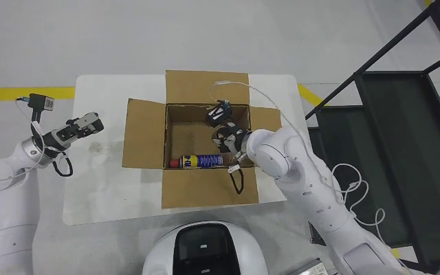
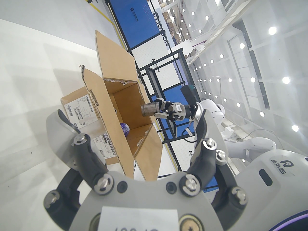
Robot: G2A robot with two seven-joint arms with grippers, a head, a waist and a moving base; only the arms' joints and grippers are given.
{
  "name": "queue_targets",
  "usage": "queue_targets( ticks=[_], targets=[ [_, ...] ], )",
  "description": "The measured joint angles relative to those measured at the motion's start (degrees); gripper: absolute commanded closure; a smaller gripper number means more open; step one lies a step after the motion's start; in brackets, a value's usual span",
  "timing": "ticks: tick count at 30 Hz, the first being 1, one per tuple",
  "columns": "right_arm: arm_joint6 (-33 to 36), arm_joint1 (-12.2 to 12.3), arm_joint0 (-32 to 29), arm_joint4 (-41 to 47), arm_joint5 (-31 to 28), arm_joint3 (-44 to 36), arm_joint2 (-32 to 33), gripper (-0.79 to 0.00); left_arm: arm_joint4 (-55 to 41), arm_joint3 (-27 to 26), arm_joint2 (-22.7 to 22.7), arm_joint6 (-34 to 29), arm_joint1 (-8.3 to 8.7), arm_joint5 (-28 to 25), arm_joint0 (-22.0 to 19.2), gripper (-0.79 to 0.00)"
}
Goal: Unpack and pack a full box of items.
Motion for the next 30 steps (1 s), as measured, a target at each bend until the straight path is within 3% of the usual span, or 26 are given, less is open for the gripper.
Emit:
queue_targets(
  ticks=[9,16,22,30],
  targets=[
    [8.0,3.0,-5.2,1.3,-4.8,-3.8,19.8,0.000,0.0,0.0,0.0,0.0,0.00,0.0,0.0,-0.785],
    [3.9,4.3,-9.1,5.4,-5.9,3.9,32.4,0.000,0.0,0.0,0.0,0.0,0.00,0.0,0.0,-0.785],
    [-1.5,4.8,-9.9,5.4,-6.1,12.6,34.8,0.000,0.0,0.0,0.0,0.0,0.00,0.0,0.0,-0.785],
    [-8.5,4.7,-6.9,2.4,-3.8,24.8,30.6,0.000,0.0,0.0,0.0,0.0,0.00,0.0,0.0,-0.785]
  ],
)
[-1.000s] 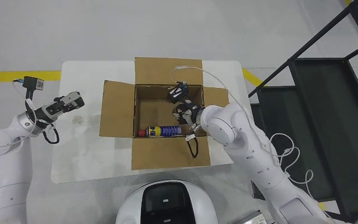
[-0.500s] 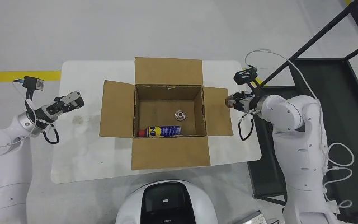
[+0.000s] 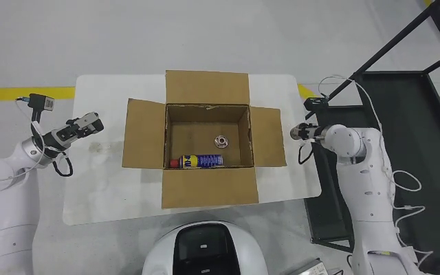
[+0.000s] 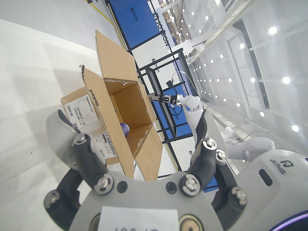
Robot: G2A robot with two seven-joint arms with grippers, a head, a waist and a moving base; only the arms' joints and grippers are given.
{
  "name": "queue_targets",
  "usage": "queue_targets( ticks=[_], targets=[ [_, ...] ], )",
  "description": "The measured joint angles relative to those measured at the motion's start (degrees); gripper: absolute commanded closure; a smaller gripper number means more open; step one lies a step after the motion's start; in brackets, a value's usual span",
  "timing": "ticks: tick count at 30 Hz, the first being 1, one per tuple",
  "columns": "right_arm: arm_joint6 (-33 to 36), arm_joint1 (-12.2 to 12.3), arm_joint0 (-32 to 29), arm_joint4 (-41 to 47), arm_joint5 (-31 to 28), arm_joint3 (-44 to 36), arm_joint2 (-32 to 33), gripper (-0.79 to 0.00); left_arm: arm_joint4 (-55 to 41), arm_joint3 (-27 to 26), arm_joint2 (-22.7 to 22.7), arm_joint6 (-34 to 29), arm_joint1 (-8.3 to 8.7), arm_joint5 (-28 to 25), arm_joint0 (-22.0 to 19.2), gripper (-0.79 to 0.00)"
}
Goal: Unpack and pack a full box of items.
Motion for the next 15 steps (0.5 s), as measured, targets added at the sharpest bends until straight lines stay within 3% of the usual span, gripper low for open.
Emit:
queue_targets(
  ticks=[15],
  targets=[
    [-11.0,-1.0,8.7,-1.3,4.7,19.5,-7.9,0.000,0.0,0.0,0.0,0.0,0.00,0.0,0.0,-0.785]
  ],
)
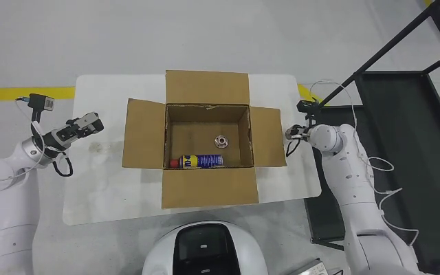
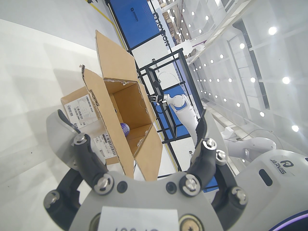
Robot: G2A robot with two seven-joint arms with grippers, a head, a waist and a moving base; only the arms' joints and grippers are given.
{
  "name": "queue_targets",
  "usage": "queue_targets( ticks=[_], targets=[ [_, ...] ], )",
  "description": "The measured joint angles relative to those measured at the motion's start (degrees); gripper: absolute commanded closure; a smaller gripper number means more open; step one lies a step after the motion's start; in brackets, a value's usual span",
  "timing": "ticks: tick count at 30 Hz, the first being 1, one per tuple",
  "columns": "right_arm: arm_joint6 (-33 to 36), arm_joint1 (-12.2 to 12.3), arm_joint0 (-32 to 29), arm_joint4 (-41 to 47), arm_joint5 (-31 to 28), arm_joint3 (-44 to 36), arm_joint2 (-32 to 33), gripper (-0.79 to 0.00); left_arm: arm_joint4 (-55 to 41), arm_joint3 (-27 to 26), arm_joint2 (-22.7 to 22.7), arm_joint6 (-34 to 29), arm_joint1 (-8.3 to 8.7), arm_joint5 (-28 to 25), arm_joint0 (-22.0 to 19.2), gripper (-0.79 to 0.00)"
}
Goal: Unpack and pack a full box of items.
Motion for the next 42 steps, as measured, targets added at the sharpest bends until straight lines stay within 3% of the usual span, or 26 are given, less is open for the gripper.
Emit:
queue_targets(
  ticks=[7,9,10,11,13,18,24,33,42],
  targets=[
    [-2.0,-0.5,3.4,1.0,0.5,6.6,-2.3,-0.009,0.0,0.0,0.0,0.0,0.00,0.0,0.0,-0.785],
    [-2.4,-0.6,4.1,1.0,0.6,8.0,-2.9,-0.102,0.0,0.0,0.0,0.0,0.00,0.0,0.0,-0.785],
    [-2.6,-0.6,4.6,1.0,0.7,8.8,-3.2,-0.179,0.0,0.0,0.0,0.0,0.00,0.0,0.0,-0.785],
    [-2.7,-0.6,4.9,1.0,0.7,9.3,-3.4,-0.305,0.0,0.0,0.0,0.0,0.00,0.0,0.0,-0.785],
    [-2.9,-0.7,5.4,1.3,0.7,10.2,-3.7,-0.785,0.0,0.0,0.0,0.0,0.00,0.0,0.0,-0.785],
    [-3.3,-0.4,5.4,2.5,0.6,9.7,-2.8,-0.785,0.0,0.0,0.0,0.0,0.00,0.0,0.0,-0.785],
    [-3.0,0.7,1.6,1.8,3.5,1.8,1.0,-0.785,0.0,0.0,0.0,0.0,0.00,0.0,0.0,-0.785],
    [0.7,1.9,-7.8,-0.5,6.7,-22.7,5.7,-0.785,0.0,0.0,0.0,0.0,0.00,0.0,0.0,-0.785],
    [9.6,1.5,-9.7,4.0,7.7,-42.3,-0.5,-0.785,0.0,0.0,0.0,0.0,0.00,0.0,0.0,-0.785]
  ],
)
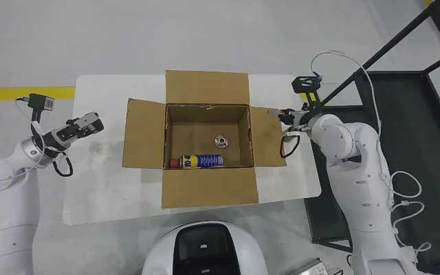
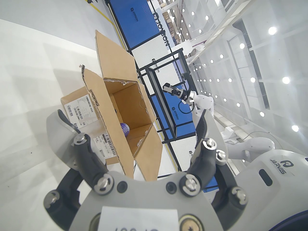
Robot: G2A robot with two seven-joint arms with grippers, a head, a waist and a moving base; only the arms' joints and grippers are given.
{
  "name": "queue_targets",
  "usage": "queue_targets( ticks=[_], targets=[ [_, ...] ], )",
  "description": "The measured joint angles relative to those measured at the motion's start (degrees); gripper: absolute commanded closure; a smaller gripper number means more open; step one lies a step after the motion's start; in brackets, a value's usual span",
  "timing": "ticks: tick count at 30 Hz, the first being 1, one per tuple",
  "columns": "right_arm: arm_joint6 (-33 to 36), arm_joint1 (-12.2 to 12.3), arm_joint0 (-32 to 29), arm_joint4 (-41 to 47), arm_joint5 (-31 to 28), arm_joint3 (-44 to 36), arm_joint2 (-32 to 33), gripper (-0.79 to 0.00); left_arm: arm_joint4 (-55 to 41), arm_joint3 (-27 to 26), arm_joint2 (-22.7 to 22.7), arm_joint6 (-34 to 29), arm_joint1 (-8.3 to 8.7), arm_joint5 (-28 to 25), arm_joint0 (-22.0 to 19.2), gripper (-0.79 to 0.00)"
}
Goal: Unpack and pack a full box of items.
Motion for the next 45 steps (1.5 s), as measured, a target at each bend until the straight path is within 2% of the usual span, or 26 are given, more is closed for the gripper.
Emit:
queue_targets(
  ticks=[6,10,16,22,45],
  targets=[
    [2.8,-1.2,3.3,-3.7,3.8,-1.4,-12.6,-0.785,0.0,0.0,0.0,0.0,0.00,0.0,0.0,-0.785],
    [1.8,-2.7,7.2,-5.3,5.4,3.0,-22.2,-0.785,0.0,0.0,0.0,0.0,0.00,0.0,0.0,-0.785],
    [-1.4,-5.0,12.3,-4.5,9.8,11.5,-30.6,-0.785,0.0,0.0,0.0,0.0,0.00,0.0,0.0,-0.785],
    [-0.1,-6.5,16.4,-0.3,10.3,17.6,-33.4,-0.785,0.0,0.0,0.0,0.0,0.00,0.0,0.0,-0.785],
    [-0.1,-6.5,16.6,-0.1,10.3,17.8,-33.4,-0.785,0.0,0.0,0.0,0.0,0.00,0.0,0.0,-0.785]
  ],
)
